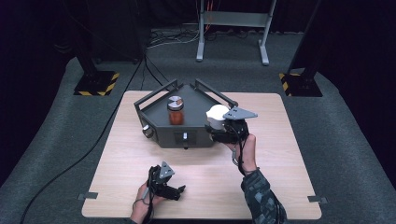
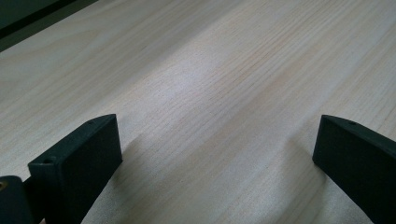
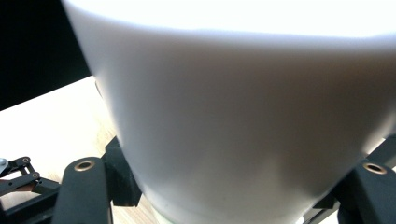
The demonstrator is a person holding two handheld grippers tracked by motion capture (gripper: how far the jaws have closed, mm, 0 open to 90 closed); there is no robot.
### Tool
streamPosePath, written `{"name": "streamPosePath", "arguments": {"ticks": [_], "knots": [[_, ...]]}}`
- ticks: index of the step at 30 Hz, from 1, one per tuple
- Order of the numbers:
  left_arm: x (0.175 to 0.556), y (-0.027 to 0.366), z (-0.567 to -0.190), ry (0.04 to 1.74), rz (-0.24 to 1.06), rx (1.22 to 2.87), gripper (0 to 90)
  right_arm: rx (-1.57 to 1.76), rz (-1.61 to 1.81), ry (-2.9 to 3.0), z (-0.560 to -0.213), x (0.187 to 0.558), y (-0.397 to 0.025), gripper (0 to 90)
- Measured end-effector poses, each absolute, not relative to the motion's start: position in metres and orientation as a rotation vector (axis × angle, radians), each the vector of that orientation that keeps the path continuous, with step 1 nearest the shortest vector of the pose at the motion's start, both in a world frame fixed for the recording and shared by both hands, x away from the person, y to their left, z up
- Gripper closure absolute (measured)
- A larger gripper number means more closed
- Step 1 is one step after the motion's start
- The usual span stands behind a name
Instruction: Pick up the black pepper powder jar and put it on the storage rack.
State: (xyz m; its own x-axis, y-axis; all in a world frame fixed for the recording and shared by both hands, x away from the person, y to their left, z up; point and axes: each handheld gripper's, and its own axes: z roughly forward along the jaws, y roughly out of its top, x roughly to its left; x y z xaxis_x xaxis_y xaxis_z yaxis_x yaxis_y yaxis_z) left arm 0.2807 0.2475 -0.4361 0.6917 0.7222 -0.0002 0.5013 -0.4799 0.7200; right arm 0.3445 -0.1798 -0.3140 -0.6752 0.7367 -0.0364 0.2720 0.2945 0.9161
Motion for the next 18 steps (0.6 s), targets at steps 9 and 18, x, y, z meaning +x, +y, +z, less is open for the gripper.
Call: {"name": "streamPosePath", "arguments": {"ticks": [9,18], "knots": [[0.281,0.247,-0.436,0.932,0.396,2.182,0.8,0.892,1.367,2.113,-0.309,0.351,-0.178,30.0],[0.281,0.247,-0.436,0.931,0.396,2.182,0.9,0.889,1.372,2.119,-0.306,0.356,-0.174,30.0]]}}
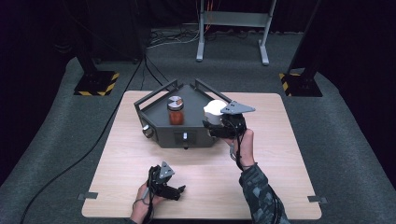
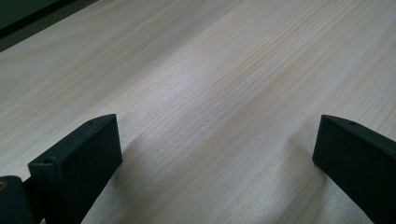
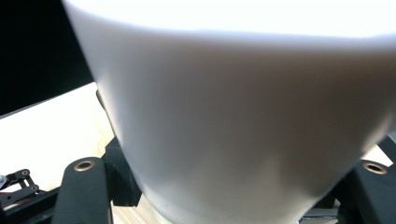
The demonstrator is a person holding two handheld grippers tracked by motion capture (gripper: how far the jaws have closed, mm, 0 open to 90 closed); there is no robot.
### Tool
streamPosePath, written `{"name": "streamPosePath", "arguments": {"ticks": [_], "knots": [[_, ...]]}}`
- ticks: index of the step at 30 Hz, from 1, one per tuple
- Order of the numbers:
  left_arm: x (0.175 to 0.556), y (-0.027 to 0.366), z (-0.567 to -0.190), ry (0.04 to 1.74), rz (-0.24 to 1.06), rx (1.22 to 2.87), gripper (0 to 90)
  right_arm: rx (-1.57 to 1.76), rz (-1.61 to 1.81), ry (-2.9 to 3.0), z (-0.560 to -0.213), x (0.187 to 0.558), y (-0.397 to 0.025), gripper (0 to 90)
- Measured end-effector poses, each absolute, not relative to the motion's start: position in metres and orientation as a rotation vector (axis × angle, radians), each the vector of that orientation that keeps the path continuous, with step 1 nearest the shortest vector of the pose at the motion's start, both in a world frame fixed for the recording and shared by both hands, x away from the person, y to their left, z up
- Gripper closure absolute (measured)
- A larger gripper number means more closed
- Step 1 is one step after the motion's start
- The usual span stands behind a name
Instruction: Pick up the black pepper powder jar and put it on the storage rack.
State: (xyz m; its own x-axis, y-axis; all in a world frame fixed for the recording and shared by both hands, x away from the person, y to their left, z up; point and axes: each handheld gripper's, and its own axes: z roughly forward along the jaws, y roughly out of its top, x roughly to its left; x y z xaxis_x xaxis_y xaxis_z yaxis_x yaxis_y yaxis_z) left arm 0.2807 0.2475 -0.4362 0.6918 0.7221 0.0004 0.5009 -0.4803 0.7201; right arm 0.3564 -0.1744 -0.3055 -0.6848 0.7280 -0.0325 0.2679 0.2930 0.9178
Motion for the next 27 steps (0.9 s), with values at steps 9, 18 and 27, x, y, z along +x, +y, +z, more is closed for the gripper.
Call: {"name": "streamPosePath", "arguments": {"ticks": [9,18,27], "knots": [[0.280,0.248,-0.436,0.932,0.397,2.182,0.9,0.890,1.378,2.126,-0.302,0.365,-0.171,30.0],[0.280,0.248,-0.436,0.931,0.399,2.182,1.0,0.888,1.371,2.141,-0.300,0.373,-0.164,30.0],[0.280,0.248,-0.436,0.931,0.398,2.181,1.1,0.891,1.380,2.143,-0.298,0.380,-0.162,30.0]]}}
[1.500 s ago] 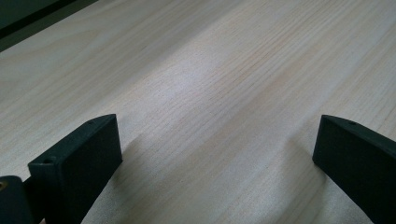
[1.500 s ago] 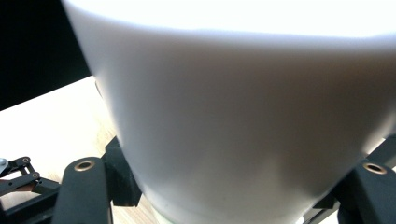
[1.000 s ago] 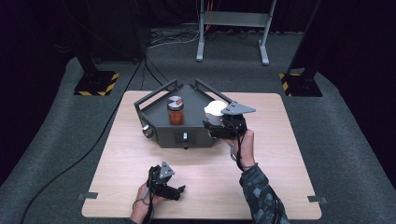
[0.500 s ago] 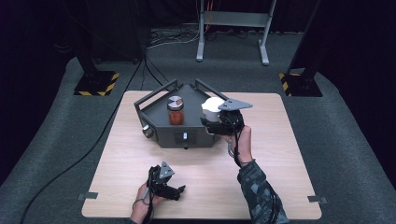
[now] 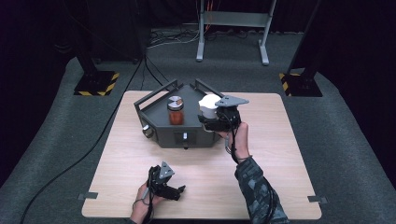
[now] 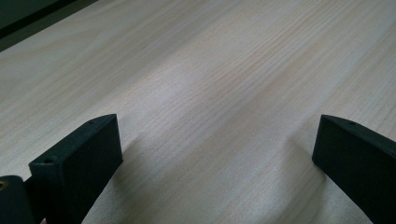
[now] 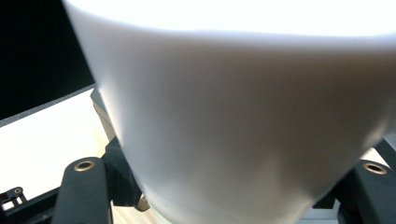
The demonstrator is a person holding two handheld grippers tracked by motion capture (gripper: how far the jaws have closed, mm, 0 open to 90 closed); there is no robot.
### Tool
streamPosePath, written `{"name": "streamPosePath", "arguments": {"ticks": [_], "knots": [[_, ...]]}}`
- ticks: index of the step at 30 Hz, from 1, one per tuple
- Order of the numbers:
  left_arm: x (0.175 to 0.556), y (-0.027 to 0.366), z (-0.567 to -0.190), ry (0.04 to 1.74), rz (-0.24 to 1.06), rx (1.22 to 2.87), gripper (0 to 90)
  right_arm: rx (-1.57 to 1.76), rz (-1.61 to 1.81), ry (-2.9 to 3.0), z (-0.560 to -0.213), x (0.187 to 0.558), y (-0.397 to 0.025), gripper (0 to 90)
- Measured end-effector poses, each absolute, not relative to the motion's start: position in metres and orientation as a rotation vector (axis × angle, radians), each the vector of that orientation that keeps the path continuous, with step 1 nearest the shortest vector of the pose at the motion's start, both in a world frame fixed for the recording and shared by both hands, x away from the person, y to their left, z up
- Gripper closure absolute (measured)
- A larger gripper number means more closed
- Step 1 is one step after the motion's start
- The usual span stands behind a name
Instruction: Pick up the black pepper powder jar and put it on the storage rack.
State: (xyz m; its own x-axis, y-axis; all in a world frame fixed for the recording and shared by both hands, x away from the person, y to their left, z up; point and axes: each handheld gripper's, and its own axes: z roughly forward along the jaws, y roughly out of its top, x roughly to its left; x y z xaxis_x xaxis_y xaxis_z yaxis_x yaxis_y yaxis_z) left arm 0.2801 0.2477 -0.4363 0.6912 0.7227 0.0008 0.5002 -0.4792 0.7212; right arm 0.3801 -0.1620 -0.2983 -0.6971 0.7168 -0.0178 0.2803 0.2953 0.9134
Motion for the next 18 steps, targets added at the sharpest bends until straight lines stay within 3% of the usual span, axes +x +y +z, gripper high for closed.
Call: {"name": "streamPosePath", "arguments": {"ticks": [18], "knots": [[0.280,0.248,-0.436,0.931,0.397,2.181,1.2,0.895,1.381,2.155,-0.299,0.400,-0.150,30.0]]}}
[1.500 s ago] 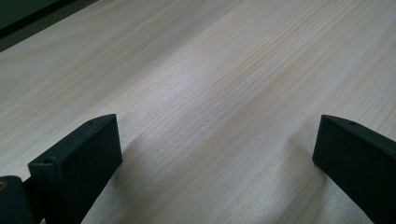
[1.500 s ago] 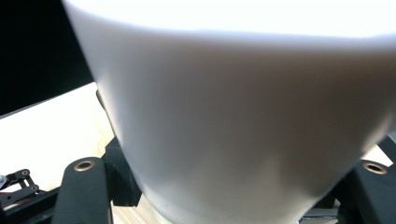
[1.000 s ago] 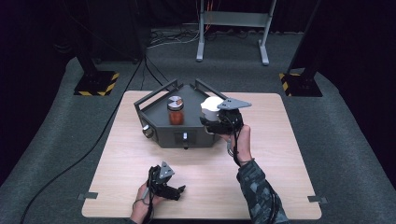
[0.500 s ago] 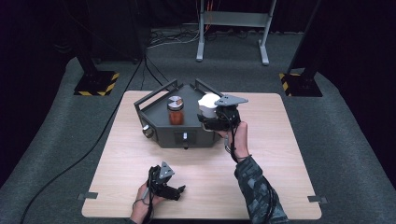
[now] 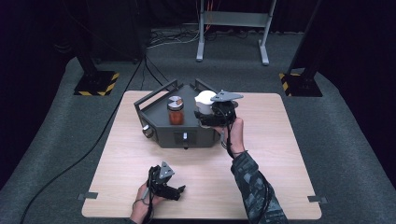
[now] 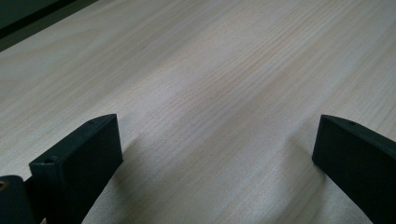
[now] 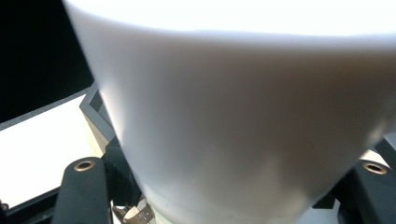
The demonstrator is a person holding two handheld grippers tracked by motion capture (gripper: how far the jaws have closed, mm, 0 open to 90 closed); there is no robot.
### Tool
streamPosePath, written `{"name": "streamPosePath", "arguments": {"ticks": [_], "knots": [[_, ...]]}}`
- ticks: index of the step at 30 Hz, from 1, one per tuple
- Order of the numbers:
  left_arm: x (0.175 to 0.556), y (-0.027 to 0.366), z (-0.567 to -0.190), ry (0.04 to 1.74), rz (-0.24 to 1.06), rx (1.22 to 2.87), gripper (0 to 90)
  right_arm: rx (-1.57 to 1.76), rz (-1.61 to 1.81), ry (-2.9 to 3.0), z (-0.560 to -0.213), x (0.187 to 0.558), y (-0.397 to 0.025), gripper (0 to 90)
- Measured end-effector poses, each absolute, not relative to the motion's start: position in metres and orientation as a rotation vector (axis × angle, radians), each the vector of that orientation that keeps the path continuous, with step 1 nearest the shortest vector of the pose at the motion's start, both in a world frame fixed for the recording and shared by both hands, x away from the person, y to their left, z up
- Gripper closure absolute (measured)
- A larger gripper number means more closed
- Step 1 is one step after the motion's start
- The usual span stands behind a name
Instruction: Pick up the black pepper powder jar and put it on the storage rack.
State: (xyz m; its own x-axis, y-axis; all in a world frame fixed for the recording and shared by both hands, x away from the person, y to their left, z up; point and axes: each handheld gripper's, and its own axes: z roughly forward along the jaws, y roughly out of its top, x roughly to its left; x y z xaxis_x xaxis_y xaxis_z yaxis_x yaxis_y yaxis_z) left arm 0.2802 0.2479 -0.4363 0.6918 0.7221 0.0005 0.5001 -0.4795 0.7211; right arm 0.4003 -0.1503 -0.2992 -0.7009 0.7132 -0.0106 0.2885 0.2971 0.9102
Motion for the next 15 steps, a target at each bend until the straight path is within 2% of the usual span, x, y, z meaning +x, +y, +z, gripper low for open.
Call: {"name": "streamPosePath", "arguments": {"ticks": [15], "knots": [[0.280,0.248,-0.436,0.929,0.396,2.182,1.2,0.893,1.381,2.162,-0.297,0.411,-0.140,30.0]]}}
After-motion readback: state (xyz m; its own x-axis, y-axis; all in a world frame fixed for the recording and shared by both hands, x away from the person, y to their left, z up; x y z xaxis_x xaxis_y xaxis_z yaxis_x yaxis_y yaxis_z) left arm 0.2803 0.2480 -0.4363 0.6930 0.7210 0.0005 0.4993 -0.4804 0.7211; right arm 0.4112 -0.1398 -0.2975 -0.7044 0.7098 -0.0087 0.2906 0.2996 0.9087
